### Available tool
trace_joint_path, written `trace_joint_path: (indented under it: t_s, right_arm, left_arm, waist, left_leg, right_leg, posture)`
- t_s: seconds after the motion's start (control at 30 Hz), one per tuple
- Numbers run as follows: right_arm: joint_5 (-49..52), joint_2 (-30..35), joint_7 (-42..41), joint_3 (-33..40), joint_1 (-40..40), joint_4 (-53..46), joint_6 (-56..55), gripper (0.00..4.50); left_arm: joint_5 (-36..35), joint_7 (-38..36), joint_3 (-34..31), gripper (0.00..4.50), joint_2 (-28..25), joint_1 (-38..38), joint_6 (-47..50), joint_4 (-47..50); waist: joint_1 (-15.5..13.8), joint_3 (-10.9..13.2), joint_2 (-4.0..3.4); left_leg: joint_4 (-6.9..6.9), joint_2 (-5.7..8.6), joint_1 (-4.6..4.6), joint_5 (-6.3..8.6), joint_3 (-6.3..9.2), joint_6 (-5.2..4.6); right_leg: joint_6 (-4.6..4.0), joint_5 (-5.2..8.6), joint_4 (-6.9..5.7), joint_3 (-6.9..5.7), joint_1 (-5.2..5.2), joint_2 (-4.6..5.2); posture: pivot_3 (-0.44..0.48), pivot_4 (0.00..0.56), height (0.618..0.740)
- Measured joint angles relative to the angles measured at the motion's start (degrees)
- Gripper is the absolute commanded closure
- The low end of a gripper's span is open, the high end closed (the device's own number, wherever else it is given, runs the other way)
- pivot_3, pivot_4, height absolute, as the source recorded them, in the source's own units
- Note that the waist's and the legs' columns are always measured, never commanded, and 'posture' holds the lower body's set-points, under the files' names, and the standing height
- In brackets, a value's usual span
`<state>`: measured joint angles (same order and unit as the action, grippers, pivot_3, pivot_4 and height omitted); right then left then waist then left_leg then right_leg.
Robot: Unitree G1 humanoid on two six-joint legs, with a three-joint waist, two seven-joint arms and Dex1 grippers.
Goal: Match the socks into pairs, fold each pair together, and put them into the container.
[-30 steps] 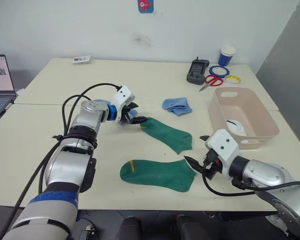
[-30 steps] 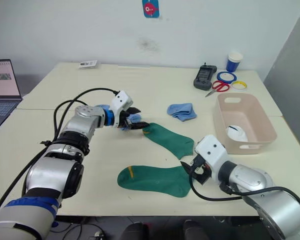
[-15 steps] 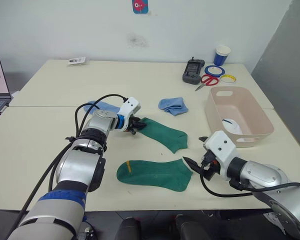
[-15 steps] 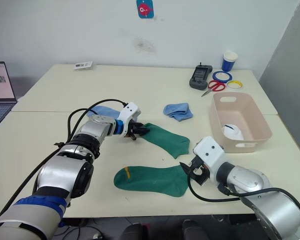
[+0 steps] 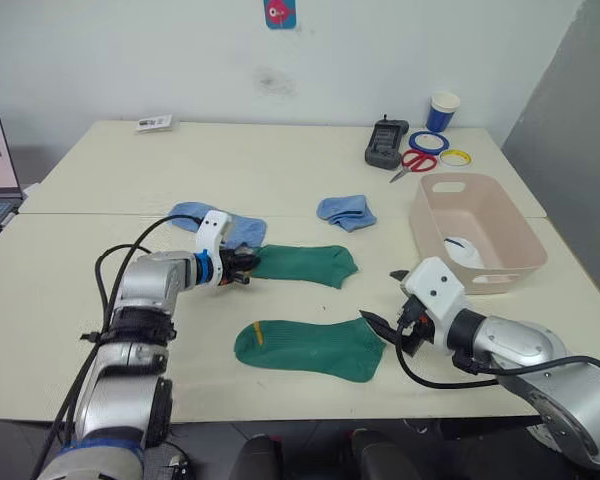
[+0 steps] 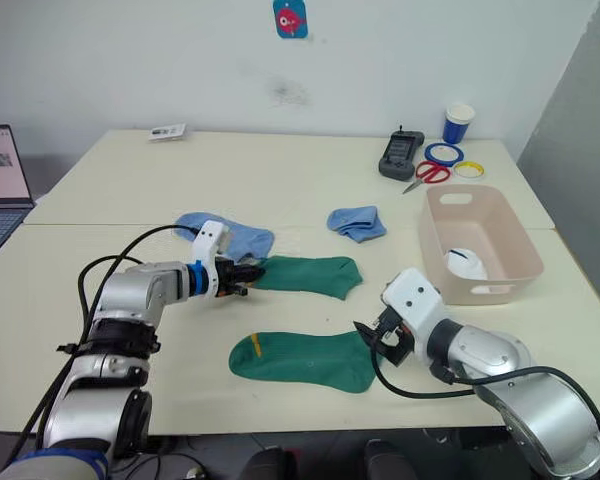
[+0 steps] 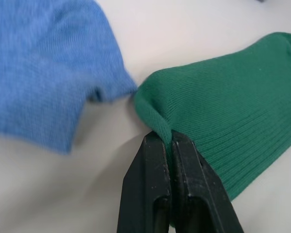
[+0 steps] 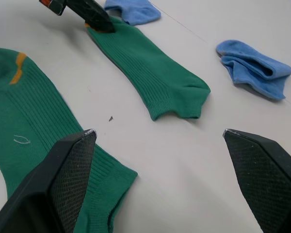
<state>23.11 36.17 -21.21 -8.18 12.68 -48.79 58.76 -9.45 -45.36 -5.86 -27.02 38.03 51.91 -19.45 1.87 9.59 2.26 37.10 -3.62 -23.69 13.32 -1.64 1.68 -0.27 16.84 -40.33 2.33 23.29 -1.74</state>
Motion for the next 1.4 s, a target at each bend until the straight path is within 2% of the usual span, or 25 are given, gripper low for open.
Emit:
trace_joint_path:
  t_s: [0.07, 0.17, 0.27, 0.37, 0.47, 0.5, 0.57, 0.7, 0.77, 0.9, 1.0, 1.13, 1.3, 1.4]
  right_arm:
    - [-0.2, 0.1, -0.5, -0.3, 0.6, 0.8, -0.8, 0.00]
    - [-0.7, 0.4, -1.4, -0.7, 1.1, 1.7, -1.5, 0.00]
    - [-1.5, 0.4, -1.9, -1.0, 1.2, 1.9, -2.2, 0.00]
    - [-1.7, 0.4, -2.4, -1.1, 1.2, 2.0, -2.3, 0.00]
    - [-1.7, 0.3, -2.5, -1.2, 1.2, 2.0, -2.4, 0.00]
    - [-1.7, 0.3, -2.5, -1.2, 1.2, 2.0, -2.6, 0.00]
    - [-1.7, 0.3, -2.5, -1.7, 1.3, 2.1, -2.9, 0.00]
    - [-1.8, 0.3, -2.6, -2.2, 1.4, 3.0, -3.3, 0.00]
    - [-2.0, 0.2, -2.6, -2.4, 1.7, 3.2, -3.5, 0.00]
    - [-2.7, 0.1, -2.7, -3.3, 2.2, 3.7, -4.2, 0.00]
    - [-3.9, 0.4, -3.3, -4.5, 2.4, 3.9, -4.7, 0.00]
    - [-4.4, 0.4, -3.8, -4.6, 2.4, 4.5, -5.0, 0.00]
    - [-12.1, 3.5, -6.8, -10.9, 7.7, 15.9, -13.6, 0.00]
    - [-17.4, 2.0, -10.3, -15.1, 14.5, 27.6, -23.0, 0.00]
  left_arm:
    - [-1.9, 1.7, -1.4, 4.49, 0.7, -1.7, 3.1, 3.4]
    - [-3.4, 3.3, -1.6, 3.80, 0.5, -3.3, 4.6, 6.4]
    - [-4.0, 2.9, -0.8, 2.82, -1.6, -5.0, 3.3, 8.2]
    - [-2.4, -0.1, 1.4, 1.84, -7.8, -6.9, -5.9, 6.9]
    - [0.3, -2.0, 1.7, 0.86, -12.4, -5.5, -17.3, 1.2]
    - [1.0, -4.2, 2.3, 0.86, -13.7, -5.0, -22.5, -0.6]
    - [3.1, -13.1, 6.0, 0.86, -17.4, -4.5, -39.1, -3.8]
    - [7.0, -23.5, 11.7, 0.86, -19.6, -1.8, -62.9, -11.5]
    - [9.6, -25.8, 14.6, 0.86, -19.3, -0.1, -72.9, -16.9]
    - [15.2, -24.2, 17.9, 0.86, -16.8, 4.7, -84.1, -26.8]
    - [18.1, -20.8, 19.1, 1.46, -13.1, 8.8, -87.8, -32.8]
    - [19.6, -19.3, 20.2, 2.70, -11.4, 10.0, -90.8, -35.9]
    - [20.4, -19.3, 20.4, 4.42, -11.3, 10.2, -92.5, -38.5]
    - [20.7, -19.2, 20.4, 4.49, -10.9, 11.1, -92.6, -39.5]
  waist:
    - [0.0, 0.0, 0.00]
    - [0.0, 0.0, 0.00]
    - [0.0, 0.0, 0.00]
    - [0.2, 0.0, 0.00]
    - [-0.2, 0.0, 0.00]
    - [-0.2, 0.0, 0.00]
    - [-0.2, 0.0, 0.00]
    - [-0.3, 0.0, 0.00]
    - [-0.3, 0.0, 0.00]
    - [-0.3, 0.0, 0.00]
    - [-0.4, 0.0, 0.00]
    - [0.0, 0.0, 0.01]
    - [0.1, 0.0, 0.00]
    - [0.0, 0.0, 0.00]
  left_leg:
    - [0.00, 0.02, 0.01, 0.00, 0.01, 0.00]
    - [-0.02, 0.04, 0.01, 0.01, 0.00, -0.01]
    - [-0.04, 0.03, 0.05, 0.01, 0.00, -0.01]
    - [-0.10, 0.01, 0.14, 0.01, 0.00, -0.01]
    - [-0.11, 0.01, 0.16, 0.00, -0.02, -0.01]
    - [-0.11, 0.01, 0.15, 0.01, -0.04, -0.01]
    - [-0.12, -0.02, 0.10, 0.01, -0.10, -0.01]
    - [-0.09, 0.06, 0.00, 0.01, -0.23, -0.02]
    - [-0.07, 0.05, -0.07, 0.02, -0.26, -0.03]
    - [-0.06, 0.06, -0.15, 0.02, -0.26, -0.04]
    - [-0.06, 0.07, -0.20, 0.02, -0.25, -0.04]
    - [-0.06, 0.06, -0.16, 0.02, -0.26, -0.04]
    - [-0.06, 0.08, -0.09, 0.02, -0.28, -0.05]
    - [-0.06, 0.03, -0.09, 0.01, -0.26, -0.05]
  right_leg:
    - [0.00, 0.00, -0.01, -0.02, -0.01, 0.00]
    - [0.00, 0.00, 0.00, 0.00, -0.01, -0.01]
    - [0.00, 0.00, -0.01, 0.01, 0.00, -0.05]
    - [-0.01, 0.00, -0.04, 0.00, 0.00, -0.13]
    - [-0.04, 0.01, -0.07, -0.05, 0.00, -0.12]
    - [-0.05, 0.01, -0.07, -0.02, 0.00, -0.09]
    - [-0.05, 0.01, 0.04, 0.02, -0.01, -0.02]
    - [-0.06, 0.01, 0.18, 0.03, 0.00, 0.16]
    - [-0.05, 0.00, 0.26, -0.01, 0.01, 0.15]
    - [-0.03, 0.01, 0.28, -0.10, 0.02, 0.02]
    - [-0.02, 0.00, 0.31, -0.15, 0.01, -0.07]
    - [-0.02, -0.01, 0.31, -0.04, 0.02, -0.07]
    - [-0.18, -0.10, 0.25, -0.14, 0.03, -0.25]
    - [-0.22, -0.12, 0.24, -0.16, 0.05, -0.41]
  posture:
    - [0.000, 0.150, 0.732]
    - [0.000, 0.150, 0.732]
    - [0.000, 0.150, 0.732]
    - [0.000, 0.150, 0.732]
    - [0.000, 0.150, 0.732]
    - [0.000, 0.150, 0.732]
    - [0.000, 0.150, 0.732]
    - [0.000, 0.150, 0.732]
    - [0.000, 0.150, 0.732]
    - [0.000, 0.150, 0.732]
    - [0.000, 0.150, 0.732]
    - [0.000, 0.150, 0.732]
    - [0.000, 0.150, 0.732]
    - [0.000, 0.150, 0.732]
